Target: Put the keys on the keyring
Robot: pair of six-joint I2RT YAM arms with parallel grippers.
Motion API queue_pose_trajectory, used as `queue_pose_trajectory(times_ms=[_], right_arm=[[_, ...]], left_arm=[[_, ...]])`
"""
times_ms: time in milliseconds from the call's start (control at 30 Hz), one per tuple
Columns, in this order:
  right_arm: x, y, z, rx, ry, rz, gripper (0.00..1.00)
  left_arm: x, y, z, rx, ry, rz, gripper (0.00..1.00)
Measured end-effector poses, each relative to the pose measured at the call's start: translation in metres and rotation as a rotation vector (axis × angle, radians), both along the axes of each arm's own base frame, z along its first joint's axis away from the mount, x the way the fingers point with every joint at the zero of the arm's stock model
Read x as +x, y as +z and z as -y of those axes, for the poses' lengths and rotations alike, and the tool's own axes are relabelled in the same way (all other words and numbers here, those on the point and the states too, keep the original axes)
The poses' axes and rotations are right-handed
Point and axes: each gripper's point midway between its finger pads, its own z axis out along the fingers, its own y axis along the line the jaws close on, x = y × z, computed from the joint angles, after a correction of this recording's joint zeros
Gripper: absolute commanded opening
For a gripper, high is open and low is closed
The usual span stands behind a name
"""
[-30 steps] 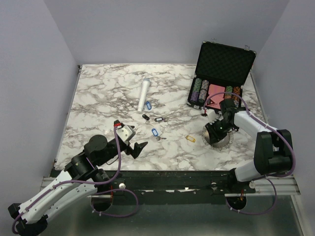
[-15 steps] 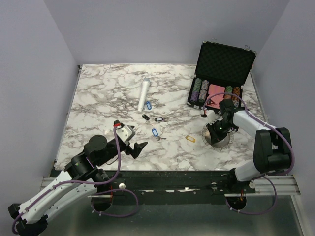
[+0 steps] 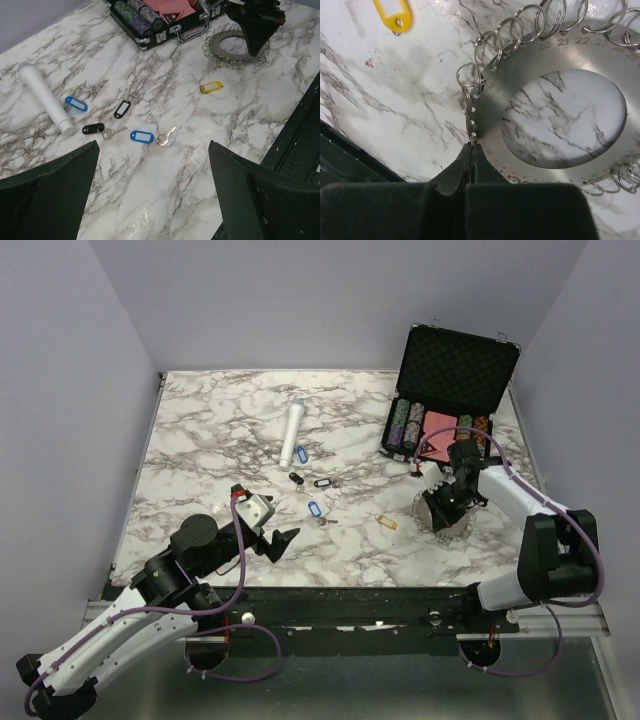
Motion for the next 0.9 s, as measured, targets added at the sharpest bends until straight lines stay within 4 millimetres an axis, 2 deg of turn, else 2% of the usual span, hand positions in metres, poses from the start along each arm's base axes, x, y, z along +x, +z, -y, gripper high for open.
queue_pose_trajectory(times_ms=[267, 500, 733, 900], right_arm=[[-0.001, 0.032, 0.010, -0.027, 0.073, 0.090, 0.00], [0.003, 0.073, 0.017, -0.048, 0.101, 0.221, 0.00], [0.010, 0.116, 0.025, -0.076, 0.091, 0.360, 0.00], [0.013, 0.139, 0.029, -0.094, 0.082, 0.432, 0.00]], left_arm=[[-0.001, 0.004, -0.001, -0.014, 0.000, 0.009, 0.99], [-0.007, 0.017, -0.002, -0.084, -0.010, 0.017, 0.99], [-0.015, 0.028, 0.011, -0.156, -0.074, -0.010, 0.99], [-0.020, 0.026, 0.022, -0.182, -0.117, -0.064, 0.99]])
